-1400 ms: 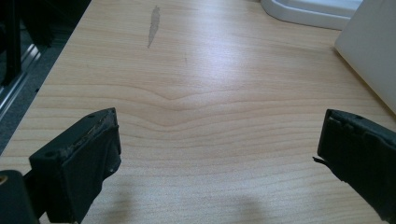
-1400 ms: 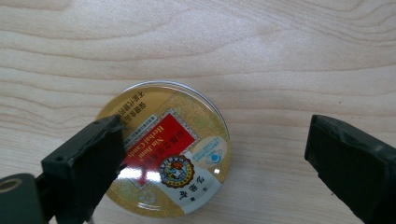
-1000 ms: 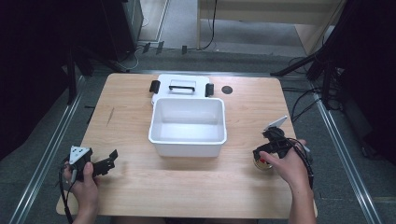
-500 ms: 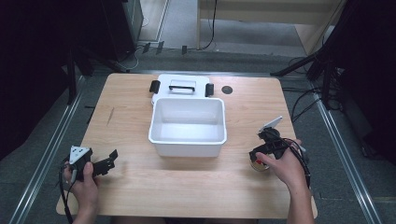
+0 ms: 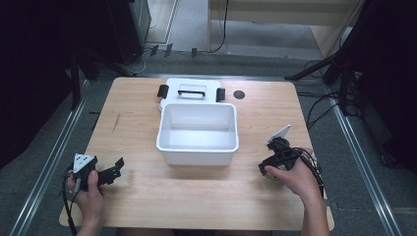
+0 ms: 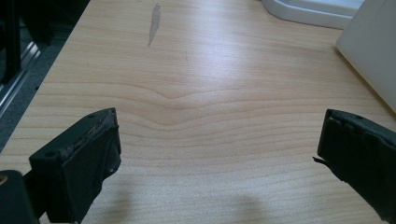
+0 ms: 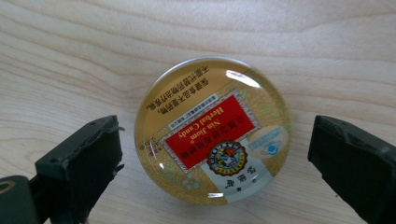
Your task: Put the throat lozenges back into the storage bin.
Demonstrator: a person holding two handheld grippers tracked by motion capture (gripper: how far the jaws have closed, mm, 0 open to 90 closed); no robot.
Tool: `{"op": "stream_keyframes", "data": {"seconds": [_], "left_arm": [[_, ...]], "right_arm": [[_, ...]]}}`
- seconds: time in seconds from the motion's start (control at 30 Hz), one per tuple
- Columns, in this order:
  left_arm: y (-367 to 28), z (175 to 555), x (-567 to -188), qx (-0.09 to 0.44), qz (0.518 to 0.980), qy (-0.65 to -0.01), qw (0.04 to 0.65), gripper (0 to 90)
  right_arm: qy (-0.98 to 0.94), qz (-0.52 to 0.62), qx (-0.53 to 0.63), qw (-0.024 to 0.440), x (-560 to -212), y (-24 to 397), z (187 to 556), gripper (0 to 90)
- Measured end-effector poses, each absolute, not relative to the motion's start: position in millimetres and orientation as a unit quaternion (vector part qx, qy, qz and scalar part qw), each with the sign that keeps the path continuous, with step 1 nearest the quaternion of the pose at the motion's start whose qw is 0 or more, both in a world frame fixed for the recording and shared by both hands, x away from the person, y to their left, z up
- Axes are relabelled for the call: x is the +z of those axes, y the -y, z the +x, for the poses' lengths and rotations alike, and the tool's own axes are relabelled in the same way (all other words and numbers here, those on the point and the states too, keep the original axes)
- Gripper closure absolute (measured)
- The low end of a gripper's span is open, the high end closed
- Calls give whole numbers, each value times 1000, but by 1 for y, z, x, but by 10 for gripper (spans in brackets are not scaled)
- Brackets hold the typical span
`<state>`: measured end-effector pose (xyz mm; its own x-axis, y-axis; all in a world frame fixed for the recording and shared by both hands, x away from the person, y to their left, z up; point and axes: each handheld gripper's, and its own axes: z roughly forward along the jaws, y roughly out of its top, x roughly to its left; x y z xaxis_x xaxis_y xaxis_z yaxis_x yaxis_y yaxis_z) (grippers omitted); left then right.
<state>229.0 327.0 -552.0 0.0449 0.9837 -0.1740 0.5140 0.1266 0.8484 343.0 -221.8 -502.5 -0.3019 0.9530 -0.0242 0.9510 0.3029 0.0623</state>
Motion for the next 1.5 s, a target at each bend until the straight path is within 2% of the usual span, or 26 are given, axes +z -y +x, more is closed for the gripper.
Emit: {"op": "stream_keyframes", "data": {"seconds": [0.1,0.2,0.57,0.9,1.5], "left_arm": [[-327,229,-552,286,595,-629,410,0],[-328,229,-552,285,596,-629,410,0],[-328,229,-552,286,594,-631,410,0],[-329,228,-552,284,590,-631,416,0],[-331,228,-552,279,586,-634,421,0]], "right_arm": [[-808,588,15,27,-505,221,343,65],[-818,575,9,27,-510,218,341,196],[-820,571,23,22,-497,216,338,202],[-829,557,33,36,-478,211,335,203],[-836,544,36,57,-423,187,342,203]]}}
